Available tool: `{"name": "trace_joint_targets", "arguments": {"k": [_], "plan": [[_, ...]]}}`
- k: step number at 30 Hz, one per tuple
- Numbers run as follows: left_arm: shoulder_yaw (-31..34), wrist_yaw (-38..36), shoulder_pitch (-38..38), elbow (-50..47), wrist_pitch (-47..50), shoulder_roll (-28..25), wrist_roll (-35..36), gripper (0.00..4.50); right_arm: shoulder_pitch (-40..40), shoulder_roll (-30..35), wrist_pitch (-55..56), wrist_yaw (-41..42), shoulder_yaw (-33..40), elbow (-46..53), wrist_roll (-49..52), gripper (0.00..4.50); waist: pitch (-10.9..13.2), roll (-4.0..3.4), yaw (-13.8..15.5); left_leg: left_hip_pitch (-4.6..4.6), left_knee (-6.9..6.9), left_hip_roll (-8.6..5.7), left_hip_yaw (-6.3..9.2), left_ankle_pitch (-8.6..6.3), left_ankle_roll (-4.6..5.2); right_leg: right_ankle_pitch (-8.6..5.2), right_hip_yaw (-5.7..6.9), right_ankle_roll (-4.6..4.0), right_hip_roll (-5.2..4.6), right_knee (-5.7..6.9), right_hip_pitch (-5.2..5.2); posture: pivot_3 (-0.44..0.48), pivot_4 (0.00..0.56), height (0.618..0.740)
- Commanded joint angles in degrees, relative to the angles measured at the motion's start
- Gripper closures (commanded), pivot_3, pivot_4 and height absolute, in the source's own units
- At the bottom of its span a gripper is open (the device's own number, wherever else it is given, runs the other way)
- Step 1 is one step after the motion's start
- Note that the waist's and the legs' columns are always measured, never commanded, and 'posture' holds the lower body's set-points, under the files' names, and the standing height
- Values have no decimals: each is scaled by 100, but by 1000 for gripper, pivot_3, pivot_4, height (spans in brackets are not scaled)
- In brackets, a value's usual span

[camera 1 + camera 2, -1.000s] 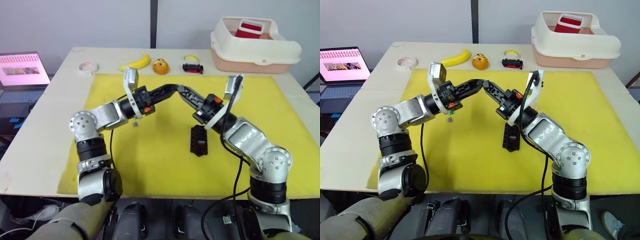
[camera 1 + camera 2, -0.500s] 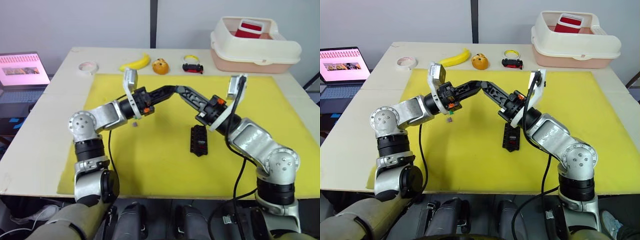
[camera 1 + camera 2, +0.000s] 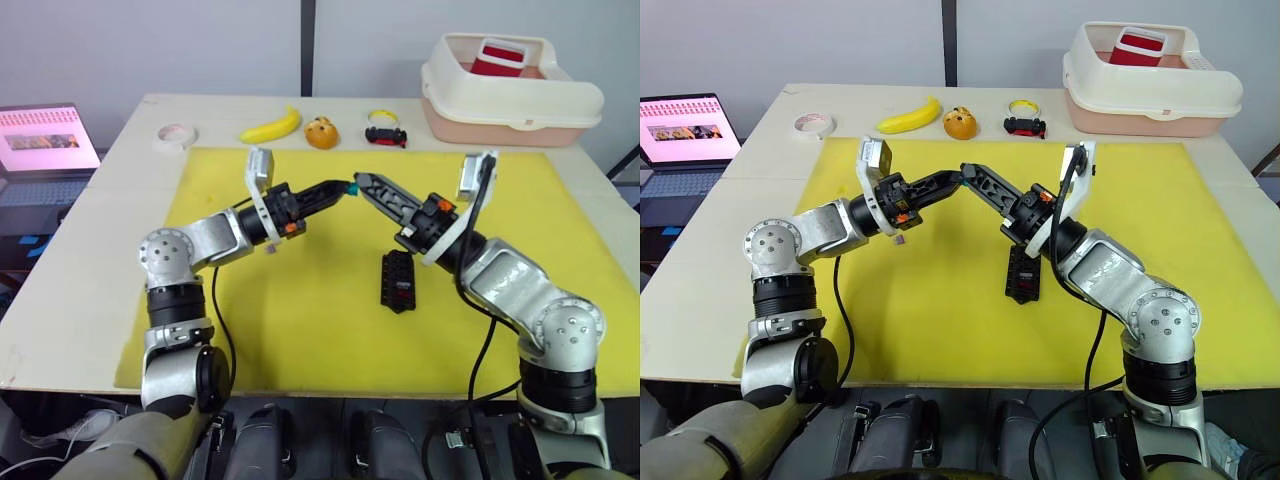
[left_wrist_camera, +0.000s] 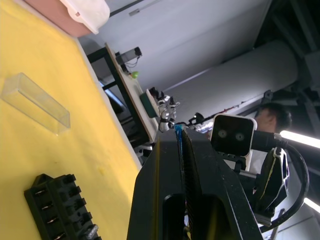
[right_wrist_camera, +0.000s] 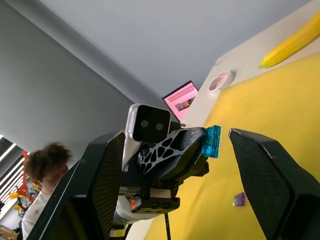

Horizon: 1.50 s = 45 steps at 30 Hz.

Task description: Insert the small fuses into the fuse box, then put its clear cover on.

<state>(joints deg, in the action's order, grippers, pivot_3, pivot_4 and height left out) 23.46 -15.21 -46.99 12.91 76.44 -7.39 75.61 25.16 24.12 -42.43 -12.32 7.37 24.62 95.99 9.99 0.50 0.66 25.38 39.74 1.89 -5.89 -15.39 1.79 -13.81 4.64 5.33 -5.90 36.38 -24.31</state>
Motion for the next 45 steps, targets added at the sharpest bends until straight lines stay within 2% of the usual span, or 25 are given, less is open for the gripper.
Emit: {"name": "trace_joint_targets", "arguments": {"k": [1, 14, 18, 30, 45], "plan": [[-35, -85, -88, -58, -97, -32, 120, 4500, 93, -11, 84, -87, -11, 194, 69, 978, 0, 0, -2, 0, 0, 0, 0, 0, 0, 0, 0, 0, 0, 0, 0, 0, 150, 740], [-93, 3, -35, -168, -107, 0, 303, 4500, 244, -26, 95, -251, -87, 90, 71, 978, 0, 0, 0, 0, -1, 1, 0, 0, 0, 0, 0, 0, 0, -1, 0, 0, 150, 740], [-180, -112, 146, -250, -152, 22, 247, 4500, 211, -7, 75, -242, -102, 93, 58, 2282, 0, 0, -4, 0, -2, 1, 0, 0, -1, 0, 0, 0, 0, -2, 0, 0, 150, 740], [-346, -269, 398, -399, -270, -53, 287, 4500, 81, 21, 54, -140, -87, 106, 20, 2282, 0, 0, -3, 0, -7, 1, 0, -2, 3, 0, 0, 0, 0, -5, 0, 0, 150, 740], [-260, -220, -14, -15, -223, -256, 482, 4500, -110, 170, 8, -59, -40, 73, -14, 2282, 0, 0, 1, 0, -10, 1, 0, -4, 7, 0, 0, 0, 0, -7, 0, 0, 150, 740]]}}
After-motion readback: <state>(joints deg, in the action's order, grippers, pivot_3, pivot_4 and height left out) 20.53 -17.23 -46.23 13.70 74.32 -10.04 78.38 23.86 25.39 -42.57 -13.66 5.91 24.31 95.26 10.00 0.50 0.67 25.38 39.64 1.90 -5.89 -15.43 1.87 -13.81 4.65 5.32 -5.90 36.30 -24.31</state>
